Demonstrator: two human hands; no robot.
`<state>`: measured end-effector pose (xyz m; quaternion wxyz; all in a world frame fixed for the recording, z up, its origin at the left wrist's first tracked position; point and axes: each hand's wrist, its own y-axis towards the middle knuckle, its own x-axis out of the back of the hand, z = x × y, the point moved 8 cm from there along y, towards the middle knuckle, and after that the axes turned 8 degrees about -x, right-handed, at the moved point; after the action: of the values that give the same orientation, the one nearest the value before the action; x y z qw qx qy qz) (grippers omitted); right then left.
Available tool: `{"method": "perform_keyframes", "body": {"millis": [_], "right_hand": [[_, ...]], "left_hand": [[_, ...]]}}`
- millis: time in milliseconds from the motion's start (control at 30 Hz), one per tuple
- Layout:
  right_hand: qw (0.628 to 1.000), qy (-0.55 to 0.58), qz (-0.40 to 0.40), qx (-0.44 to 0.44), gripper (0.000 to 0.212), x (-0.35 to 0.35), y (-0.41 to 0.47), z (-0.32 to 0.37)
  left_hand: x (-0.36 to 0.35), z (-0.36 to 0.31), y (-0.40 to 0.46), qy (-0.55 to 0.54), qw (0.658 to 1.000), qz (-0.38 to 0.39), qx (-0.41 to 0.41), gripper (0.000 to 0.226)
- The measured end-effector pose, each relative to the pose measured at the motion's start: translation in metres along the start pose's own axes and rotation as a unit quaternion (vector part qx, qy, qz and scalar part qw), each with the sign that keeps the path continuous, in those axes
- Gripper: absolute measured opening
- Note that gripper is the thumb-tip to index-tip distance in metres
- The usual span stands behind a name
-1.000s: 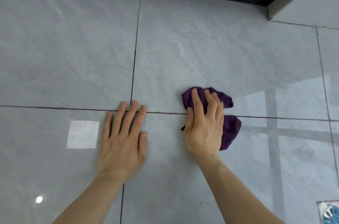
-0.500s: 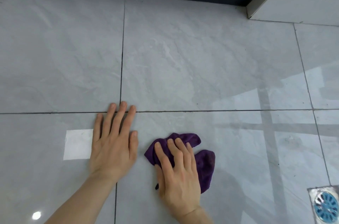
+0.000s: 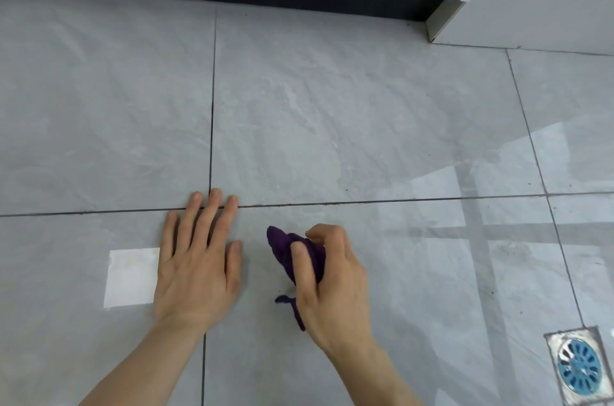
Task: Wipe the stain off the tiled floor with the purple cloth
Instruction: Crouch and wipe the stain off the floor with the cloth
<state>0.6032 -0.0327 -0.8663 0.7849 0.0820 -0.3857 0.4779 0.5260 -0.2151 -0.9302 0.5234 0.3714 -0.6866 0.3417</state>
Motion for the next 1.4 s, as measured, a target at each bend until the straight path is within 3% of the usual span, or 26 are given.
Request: {"method": "perform_keyframes", "body": {"millis": [67, 200, 267, 333, 367, 433, 567, 633, 833, 1000, 1067, 1167, 1333, 1400], "right_hand": [[1.000, 0.015, 0.026, -0.011, 0.038, 0.007, 0.010, 0.001], [0.994, -0.087, 0.064, -0.003, 0.061, 0.003, 0.017, 0.002], [0.993, -0.105, 0.046, 0.034, 0.054, 0.000, 0.016, 0.007], [0.988, -0.127, -0.046, 0.073, 0.032, 0.008, 0.012, 0.008], [0.985, -0.133, -0.095, 0.061, 0.033, 0.013, 0.009, 0.004], [0.979, -0.148, -0.144, 0.001, 0.055, 0.012, -0.003, -0.010], [0.977, -0.174, -0.093, -0.084, 0.100, -0.029, -0.021, -0.025], [0.976, -0.186, -0.087, -0.077, 0.105, -0.045, -0.013, -0.018], [0.971, -0.206, -0.015, 0.117, 0.080, -0.067, -0.021, -0.018], [0.927, -0.201, 0.087, 0.305, 0.060, -0.056, -0.037, -0.033], [0.941, -0.177, 0.072, 0.280, 0.057, -0.039, -0.012, -0.040], [0.974, -0.166, -0.013, 0.152, 0.069, -0.001, 0.046, -0.056], [0.982, -0.159, -0.082, 0.052, 0.090, 0.025, 0.112, -0.054], [0.985, -0.144, -0.095, 0.024, 0.089, 0.020, 0.118, -0.049]], "left_hand": [[-0.001, -0.001, 0.001, -0.002, 1.000, 0.000, -0.001, 0.065], [-0.003, 0.001, 0.001, 0.003, 1.000, -0.005, -0.003, 0.065], [-0.004, 0.002, 0.000, 0.005, 1.000, -0.007, -0.004, 0.064], [-0.005, 0.003, 0.000, 0.007, 1.000, -0.007, -0.003, 0.064], [-0.006, 0.003, 0.000, 0.008, 1.000, -0.008, -0.003, 0.064], [-0.006, 0.003, 0.000, 0.011, 1.000, -0.010, -0.003, 0.064], [-0.006, 0.004, 0.000, 0.012, 1.000, -0.012, -0.005, 0.065], [-0.007, 0.003, 0.000, 0.010, 1.000, -0.011, -0.006, 0.065], [-0.005, 0.004, 0.000, 0.008, 1.000, -0.008, -0.007, 0.065], [-0.004, 0.001, 0.000, 0.011, 1.000, -0.007, -0.006, 0.064], [-0.003, 0.002, 0.001, 0.014, 1.000, -0.009, -0.006, 0.064], [-0.003, 0.002, -0.001, 0.007, 1.000, -0.010, -0.006, 0.064], [-0.004, 0.001, 0.001, 0.000, 1.000, -0.005, -0.001, 0.064], [-0.005, 0.001, 0.001, 0.002, 1.000, -0.002, 0.001, 0.064]]}}
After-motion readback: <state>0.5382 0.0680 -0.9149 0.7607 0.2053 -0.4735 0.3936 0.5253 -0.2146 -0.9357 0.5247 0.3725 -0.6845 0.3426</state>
